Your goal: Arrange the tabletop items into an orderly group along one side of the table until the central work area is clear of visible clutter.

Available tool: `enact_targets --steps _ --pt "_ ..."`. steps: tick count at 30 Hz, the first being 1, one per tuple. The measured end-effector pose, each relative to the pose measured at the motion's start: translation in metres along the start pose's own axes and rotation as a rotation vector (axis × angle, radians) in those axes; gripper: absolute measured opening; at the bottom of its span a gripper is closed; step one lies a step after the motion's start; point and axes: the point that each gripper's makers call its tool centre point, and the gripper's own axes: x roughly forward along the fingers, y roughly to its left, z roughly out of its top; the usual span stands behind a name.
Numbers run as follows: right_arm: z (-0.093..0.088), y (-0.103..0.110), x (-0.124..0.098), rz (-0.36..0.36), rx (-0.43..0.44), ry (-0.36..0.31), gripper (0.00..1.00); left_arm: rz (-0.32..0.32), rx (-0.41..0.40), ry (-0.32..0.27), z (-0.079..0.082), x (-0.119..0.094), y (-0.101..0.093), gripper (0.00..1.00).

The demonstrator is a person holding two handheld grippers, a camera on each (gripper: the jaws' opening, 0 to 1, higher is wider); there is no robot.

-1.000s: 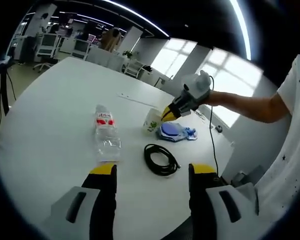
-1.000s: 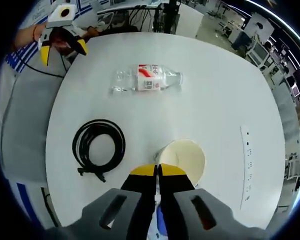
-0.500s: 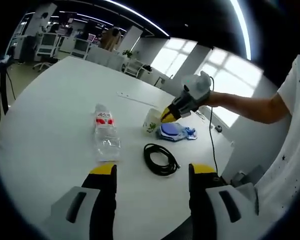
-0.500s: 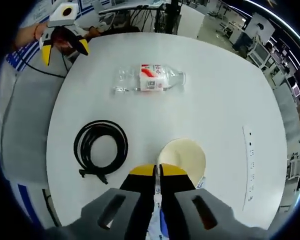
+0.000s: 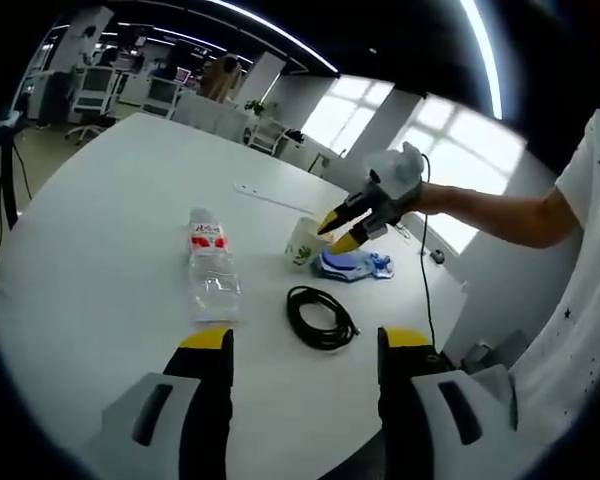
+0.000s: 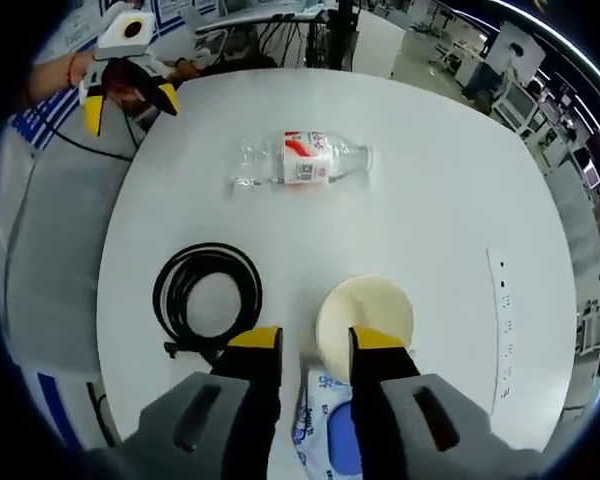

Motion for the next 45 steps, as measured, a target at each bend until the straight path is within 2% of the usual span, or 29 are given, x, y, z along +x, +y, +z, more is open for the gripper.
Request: enact_targets --steps 7,16,22,30,45 --pt "0.003 -0.001 -0.005 -0.011 0.023 -0.023 0.27 0.000 0.005 0.001 0.001 -0.001 -0.001 0.58" --pt "0.016 -0.005 -0.018 -0.073 0.087 -0.085 0.33 -0.005 0.014 0.003 0.003 -0.001 -0.005 0.58" --pt "0.020 -0.006 -0.023 -0.087 0.124 -0.114 0.36 -0.010 0.024 0.002 0.005 -0.001 -0.008 0.58" --pt "0.022 0.000 -0.030 -0.106 0.184 -0.141 0.38 -0.015 0.029 0.001 0.006 0.000 -0.012 0.58" --pt "0.023 0.008 -0.043 -0.150 0.355 -0.238 0.43 -0.031 0.054 0.017 0.008 0.002 -0.020 0.59"
